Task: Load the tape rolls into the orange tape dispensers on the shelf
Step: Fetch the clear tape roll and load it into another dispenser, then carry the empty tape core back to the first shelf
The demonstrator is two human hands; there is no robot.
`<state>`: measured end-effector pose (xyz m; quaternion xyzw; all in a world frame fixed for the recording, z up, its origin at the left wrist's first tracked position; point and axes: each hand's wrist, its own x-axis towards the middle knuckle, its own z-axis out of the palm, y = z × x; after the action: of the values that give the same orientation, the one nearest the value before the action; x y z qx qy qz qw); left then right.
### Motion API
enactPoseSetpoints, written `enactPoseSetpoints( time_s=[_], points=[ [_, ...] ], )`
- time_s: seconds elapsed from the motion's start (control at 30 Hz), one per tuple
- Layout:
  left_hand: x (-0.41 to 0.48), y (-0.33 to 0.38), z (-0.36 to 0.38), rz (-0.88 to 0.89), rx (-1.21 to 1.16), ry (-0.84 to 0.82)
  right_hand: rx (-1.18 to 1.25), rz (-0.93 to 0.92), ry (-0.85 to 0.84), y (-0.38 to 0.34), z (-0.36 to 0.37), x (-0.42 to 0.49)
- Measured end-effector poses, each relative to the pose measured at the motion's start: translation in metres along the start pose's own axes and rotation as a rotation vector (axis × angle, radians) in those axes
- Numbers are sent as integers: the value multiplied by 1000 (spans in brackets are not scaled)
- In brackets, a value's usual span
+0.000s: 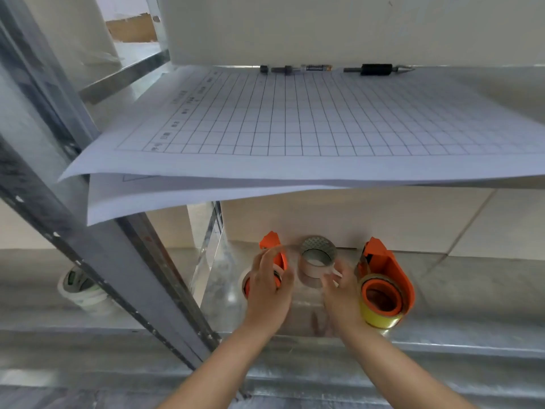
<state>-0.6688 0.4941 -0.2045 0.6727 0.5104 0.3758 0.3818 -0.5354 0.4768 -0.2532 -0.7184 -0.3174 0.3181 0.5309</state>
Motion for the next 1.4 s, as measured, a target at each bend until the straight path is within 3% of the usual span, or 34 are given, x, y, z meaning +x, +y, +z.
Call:
enactPoseSetpoints(
  time_s=[0.07, 0.13, 0.27, 0.5, 0.67, 0.83, 1.0, 1.4],
  points=[
    [3, 14, 16, 16, -99, -173, -31, 24, 8, -2, -5, 14],
    [12, 22, 33, -110, -297, -276, -80, 41, -8, -2, -6, 24],
    [40, 22, 63, -455, -312, -230, -76, 65, -71, -2, -8, 36],
    [58, 20, 76, -547, -329, -113, -55, 123, -191, -2, -9, 50],
    [59, 26, 90, -568, -411, -54, -8, 86, -235, -5, -9, 51],
    [51, 31, 85, -454, -363, -137, -25, -61, -167, -11, -16, 34],
    [22, 49, 70, -317, -367, -104, -259, -290, -63, -26, -27, 3],
    [-20, 64, 64, -204, -398, -287, -120, -217, 272, -36, -47, -36]
  ],
)
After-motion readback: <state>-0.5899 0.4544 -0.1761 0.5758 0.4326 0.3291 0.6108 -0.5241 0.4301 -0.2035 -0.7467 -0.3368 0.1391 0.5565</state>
